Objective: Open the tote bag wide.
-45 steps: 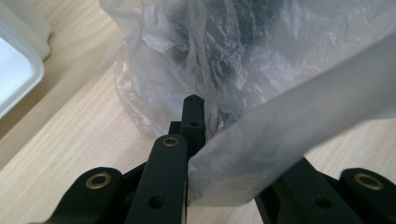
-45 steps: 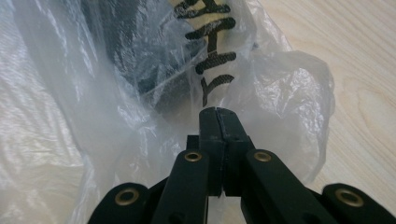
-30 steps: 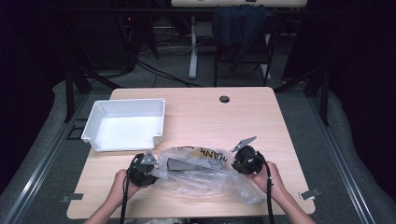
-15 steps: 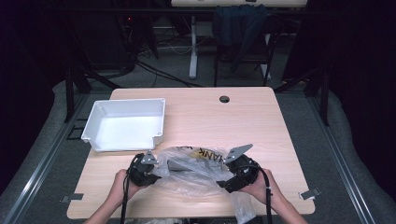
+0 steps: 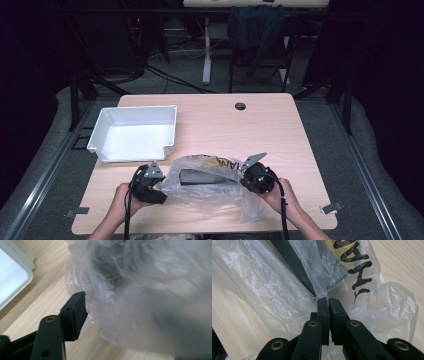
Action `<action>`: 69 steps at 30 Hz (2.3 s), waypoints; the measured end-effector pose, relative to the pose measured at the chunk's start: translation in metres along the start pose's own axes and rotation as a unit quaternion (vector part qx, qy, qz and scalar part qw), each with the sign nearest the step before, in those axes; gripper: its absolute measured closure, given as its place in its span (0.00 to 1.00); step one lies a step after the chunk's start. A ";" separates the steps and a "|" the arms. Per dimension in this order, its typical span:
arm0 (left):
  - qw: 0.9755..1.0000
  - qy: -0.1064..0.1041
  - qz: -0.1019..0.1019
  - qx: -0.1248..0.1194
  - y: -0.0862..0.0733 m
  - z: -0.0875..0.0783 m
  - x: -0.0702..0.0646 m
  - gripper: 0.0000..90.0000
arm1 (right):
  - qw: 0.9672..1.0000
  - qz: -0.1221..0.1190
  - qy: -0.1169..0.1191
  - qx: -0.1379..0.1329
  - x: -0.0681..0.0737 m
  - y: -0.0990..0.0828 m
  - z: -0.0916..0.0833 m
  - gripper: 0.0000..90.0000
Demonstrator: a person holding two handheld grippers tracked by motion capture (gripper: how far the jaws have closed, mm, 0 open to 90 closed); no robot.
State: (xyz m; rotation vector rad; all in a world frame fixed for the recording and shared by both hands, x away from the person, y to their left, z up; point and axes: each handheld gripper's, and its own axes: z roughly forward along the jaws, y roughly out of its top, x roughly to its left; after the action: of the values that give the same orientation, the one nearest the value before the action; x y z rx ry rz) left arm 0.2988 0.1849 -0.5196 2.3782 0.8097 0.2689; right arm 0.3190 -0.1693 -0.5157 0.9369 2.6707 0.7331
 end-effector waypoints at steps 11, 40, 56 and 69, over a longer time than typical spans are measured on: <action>0.999 -0.009 0.011 -0.038 0.000 -0.033 -0.026 0.28 | 1.000 0.009 -0.002 -0.002 -0.006 0.003 0.000 0.99; 0.997 0.020 -0.075 0.014 0.000 0.022 0.014 0.93 | 0.999 0.015 -0.026 0.033 -0.015 0.001 0.015 0.99; 0.997 0.009 -0.056 0.058 0.000 0.028 0.013 0.73 | 0.998 0.018 -0.044 0.051 -0.027 0.001 0.031 0.99; 0.996 0.024 -0.052 0.066 -0.008 -0.010 0.017 0.39 | 0.999 0.018 -0.031 0.027 -0.025 0.004 0.017 0.99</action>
State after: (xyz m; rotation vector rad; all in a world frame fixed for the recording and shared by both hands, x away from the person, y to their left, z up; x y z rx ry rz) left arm 0.3047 0.2051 -0.5167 2.4503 0.9987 0.2377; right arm 0.3464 -0.1757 -0.5272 1.0073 2.6381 0.6309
